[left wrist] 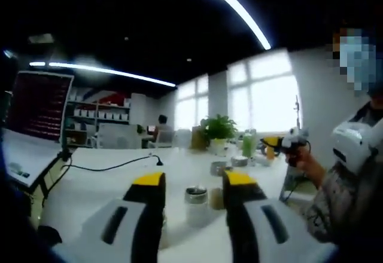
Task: Rotate the seasoning bottle until the label or dispensing opening points toward the visible target arrow and the bottle remains upright within the marked orientation range
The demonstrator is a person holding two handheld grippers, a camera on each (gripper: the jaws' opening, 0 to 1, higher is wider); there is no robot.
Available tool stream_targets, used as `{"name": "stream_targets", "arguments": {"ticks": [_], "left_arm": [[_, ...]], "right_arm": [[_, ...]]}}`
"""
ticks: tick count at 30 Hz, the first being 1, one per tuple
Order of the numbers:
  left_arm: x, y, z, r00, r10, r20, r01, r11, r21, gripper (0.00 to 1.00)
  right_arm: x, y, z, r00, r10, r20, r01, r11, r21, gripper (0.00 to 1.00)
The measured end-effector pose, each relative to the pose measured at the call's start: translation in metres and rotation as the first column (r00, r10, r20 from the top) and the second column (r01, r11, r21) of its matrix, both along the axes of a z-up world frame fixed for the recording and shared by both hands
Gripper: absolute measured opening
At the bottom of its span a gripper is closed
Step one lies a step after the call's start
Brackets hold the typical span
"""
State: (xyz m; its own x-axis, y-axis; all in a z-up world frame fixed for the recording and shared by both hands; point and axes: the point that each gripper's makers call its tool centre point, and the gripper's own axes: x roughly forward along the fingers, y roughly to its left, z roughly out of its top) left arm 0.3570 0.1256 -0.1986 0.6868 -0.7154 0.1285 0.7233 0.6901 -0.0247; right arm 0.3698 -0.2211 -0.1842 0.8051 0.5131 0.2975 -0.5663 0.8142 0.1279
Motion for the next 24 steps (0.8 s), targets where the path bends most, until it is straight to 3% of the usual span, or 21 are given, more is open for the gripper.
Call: {"name": "stream_targets", "arguments": {"ticks": [6, 14, 19, 24], "left_arm": [[-0.012, 0.004, 0.012, 0.997, 0.057, 0.046, -0.059, 0.997, 0.048, 0.39], [-0.028, 0.007, 0.020, 0.995, 0.070, 0.074, -0.075, 0.995, 0.067, 0.39], [-0.038, 0.015, 0.033, 0.990, 0.099, 0.099, -0.103, 0.994, 0.039, 0.39], [-0.048, 0.020, 0.035, 0.986, 0.119, 0.119, -0.129, 0.988, 0.080, 0.39]], "right_arm": [[-0.001, 0.001, 0.001, 1.000, 0.002, 0.003, -0.002, 1.000, -0.008, 0.17], [-0.007, -0.001, 0.008, 1.000, -0.013, 0.028, 0.013, 1.000, -0.027, 0.17], [-0.007, -0.001, 0.009, 0.999, -0.010, 0.030, 0.011, 0.999, -0.033, 0.17], [-0.009, -0.001, 0.011, 0.999, -0.011, 0.036, 0.013, 0.999, -0.038, 0.17]]}}
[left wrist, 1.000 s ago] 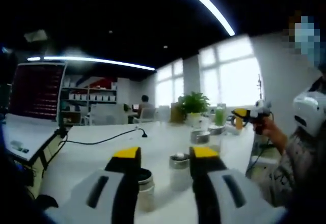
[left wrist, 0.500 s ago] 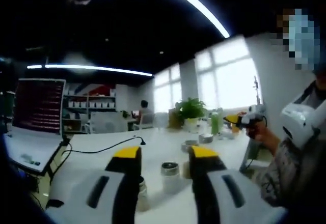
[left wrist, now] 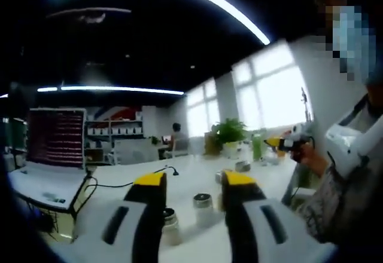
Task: Rotate the seasoning bottle until the label or dispensing opening points toward the visible target arrow and the bottle remains upright within the marked orientation range
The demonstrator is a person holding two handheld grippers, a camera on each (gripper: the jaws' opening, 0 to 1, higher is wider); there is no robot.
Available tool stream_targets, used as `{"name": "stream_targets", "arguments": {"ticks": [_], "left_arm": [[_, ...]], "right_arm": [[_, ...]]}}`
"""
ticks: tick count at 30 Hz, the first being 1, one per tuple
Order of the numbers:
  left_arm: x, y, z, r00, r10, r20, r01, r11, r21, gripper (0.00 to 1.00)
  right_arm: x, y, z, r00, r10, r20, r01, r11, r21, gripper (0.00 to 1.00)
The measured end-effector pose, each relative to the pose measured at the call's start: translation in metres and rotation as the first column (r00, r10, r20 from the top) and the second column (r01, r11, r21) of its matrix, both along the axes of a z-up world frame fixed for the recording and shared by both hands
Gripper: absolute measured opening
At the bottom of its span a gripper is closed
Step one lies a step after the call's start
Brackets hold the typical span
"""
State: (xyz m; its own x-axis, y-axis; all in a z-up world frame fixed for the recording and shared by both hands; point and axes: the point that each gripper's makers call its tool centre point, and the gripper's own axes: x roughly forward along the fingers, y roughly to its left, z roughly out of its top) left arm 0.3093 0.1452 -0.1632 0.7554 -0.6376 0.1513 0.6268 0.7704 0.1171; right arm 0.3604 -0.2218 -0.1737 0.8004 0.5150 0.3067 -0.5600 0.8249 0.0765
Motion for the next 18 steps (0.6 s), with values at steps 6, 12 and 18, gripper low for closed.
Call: {"name": "stream_targets", "arguments": {"ticks": [6, 12, 18], "left_arm": [[-0.013, 0.016, 0.015, 0.998, 0.049, 0.037, -0.049, 0.999, -0.007, 0.39], [-0.011, 0.019, 0.014, 0.997, 0.074, 0.037, -0.074, 0.997, 0.004, 0.38], [-0.017, 0.020, 0.021, 0.996, 0.074, 0.059, -0.075, 0.997, 0.013, 0.38]], "right_arm": [[-0.003, 0.001, 0.002, 1.000, -0.005, 0.007, 0.005, 1.000, -0.016, 0.17], [-0.007, 0.001, 0.004, 1.000, 0.002, 0.012, -0.002, 1.000, -0.013, 0.17], [-0.009, -0.006, 0.009, 1.000, -0.008, 0.019, 0.008, 1.000, -0.002, 0.17]]}}
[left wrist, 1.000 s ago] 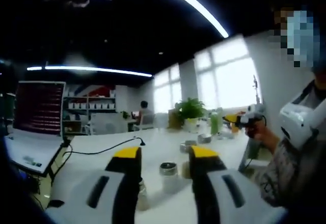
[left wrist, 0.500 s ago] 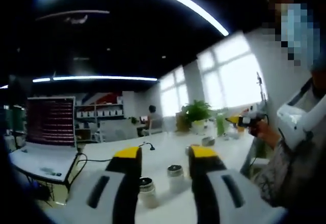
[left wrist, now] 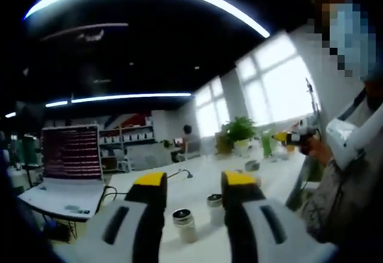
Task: Rotate the seasoning bottle until the label or dispensing opening points toward the visible target arrow and the bottle remains upright within the marked orientation range
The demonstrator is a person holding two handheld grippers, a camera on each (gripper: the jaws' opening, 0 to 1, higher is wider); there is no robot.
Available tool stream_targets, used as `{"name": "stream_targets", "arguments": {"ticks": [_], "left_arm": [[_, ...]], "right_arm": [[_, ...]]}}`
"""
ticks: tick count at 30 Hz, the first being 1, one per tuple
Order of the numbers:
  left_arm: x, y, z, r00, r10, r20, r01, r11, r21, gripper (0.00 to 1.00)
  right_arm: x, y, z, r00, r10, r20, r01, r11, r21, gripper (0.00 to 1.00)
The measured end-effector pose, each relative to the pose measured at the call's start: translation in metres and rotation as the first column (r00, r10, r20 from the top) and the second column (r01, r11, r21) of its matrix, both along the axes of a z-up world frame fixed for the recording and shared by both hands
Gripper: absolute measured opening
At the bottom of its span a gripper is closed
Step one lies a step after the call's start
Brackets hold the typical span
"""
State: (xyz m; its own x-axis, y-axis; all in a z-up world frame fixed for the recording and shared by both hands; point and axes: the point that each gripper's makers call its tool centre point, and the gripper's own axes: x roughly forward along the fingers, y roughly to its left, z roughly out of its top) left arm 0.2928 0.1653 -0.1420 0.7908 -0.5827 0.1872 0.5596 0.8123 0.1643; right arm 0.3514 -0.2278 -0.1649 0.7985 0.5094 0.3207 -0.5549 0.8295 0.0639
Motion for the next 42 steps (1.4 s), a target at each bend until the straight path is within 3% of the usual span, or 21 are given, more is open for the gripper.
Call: {"name": "stream_targets", "arguments": {"ticks": [2, 8, 20, 27, 33, 42], "left_arm": [[-0.004, -0.002, 0.006, 0.999, -0.032, -0.001, 0.032, 0.999, -0.043, 0.38], [-0.002, -0.002, 0.006, 1.000, 0.020, 0.009, -0.020, 1.000, 0.017, 0.38], [0.002, -0.002, 0.004, 1.000, 0.015, 0.005, -0.015, 1.000, 0.011, 0.38], [0.005, 0.003, 0.002, 1.000, 0.025, 0.006, -0.025, 1.000, 0.000, 0.38], [0.008, 0.001, -0.008, 1.000, 0.012, -0.011, -0.011, 1.000, 0.017, 0.38], [0.012, -0.001, -0.010, 1.000, -0.002, -0.015, 0.002, 1.000, 0.023, 0.38]], "right_arm": [[-0.001, -0.003, 0.002, 1.000, -0.004, 0.004, 0.004, 1.000, 0.002, 0.16], [-0.003, -0.009, 0.007, 1.000, -0.013, 0.017, 0.013, 1.000, 0.015, 0.16], [-0.005, -0.013, 0.007, 1.000, -0.028, 0.009, 0.028, 0.999, -0.026, 0.16], [-0.001, -0.009, 0.000, 1.000, -0.007, -0.012, 0.007, 1.000, -0.016, 0.17], [-0.006, -0.011, 0.007, 1.000, -0.011, 0.004, 0.011, 1.000, 0.001, 0.19], [-0.005, 0.002, 0.001, 1.000, 0.015, -0.016, -0.015, 1.000, -0.017, 0.22]]}}
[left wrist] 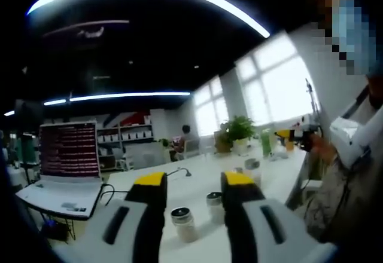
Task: Rotate the seasoning bottle until the label or dispensing opening points toward the visible target arrow and the bottle remains upright within the marked orientation range
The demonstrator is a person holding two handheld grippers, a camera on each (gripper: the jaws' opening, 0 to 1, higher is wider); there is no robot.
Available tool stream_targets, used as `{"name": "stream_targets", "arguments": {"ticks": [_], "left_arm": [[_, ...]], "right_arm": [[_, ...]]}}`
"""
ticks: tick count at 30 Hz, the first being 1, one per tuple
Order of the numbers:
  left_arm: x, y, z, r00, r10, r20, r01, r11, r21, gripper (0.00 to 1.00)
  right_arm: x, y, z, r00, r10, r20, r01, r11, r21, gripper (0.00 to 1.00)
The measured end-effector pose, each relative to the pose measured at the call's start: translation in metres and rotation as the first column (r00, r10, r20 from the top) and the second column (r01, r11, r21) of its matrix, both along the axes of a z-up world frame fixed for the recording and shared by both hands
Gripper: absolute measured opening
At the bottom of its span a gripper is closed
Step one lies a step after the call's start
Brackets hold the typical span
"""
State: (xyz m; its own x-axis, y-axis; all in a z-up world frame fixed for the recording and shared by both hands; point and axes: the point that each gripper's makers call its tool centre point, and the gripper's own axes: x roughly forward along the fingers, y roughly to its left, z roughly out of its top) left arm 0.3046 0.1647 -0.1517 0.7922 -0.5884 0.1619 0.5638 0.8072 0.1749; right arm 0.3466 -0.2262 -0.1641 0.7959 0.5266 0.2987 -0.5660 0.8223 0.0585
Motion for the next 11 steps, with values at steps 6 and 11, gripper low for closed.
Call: {"name": "stream_targets", "arguments": {"ticks": [6, 11], "left_arm": [[0.007, 0.000, 0.001, 1.000, -0.018, 0.002, 0.018, 1.000, -0.004, 0.38], [0.012, -0.004, 0.001, 0.999, -0.037, 0.005, 0.037, 0.999, 0.013, 0.38]], "right_arm": [[-0.002, 0.002, -0.005, 1.000, -0.008, -0.009, 0.008, 1.000, -0.017, 0.26], [-0.005, 0.000, -0.009, 1.000, -0.025, -0.013, 0.025, 1.000, -0.012, 0.26]]}}
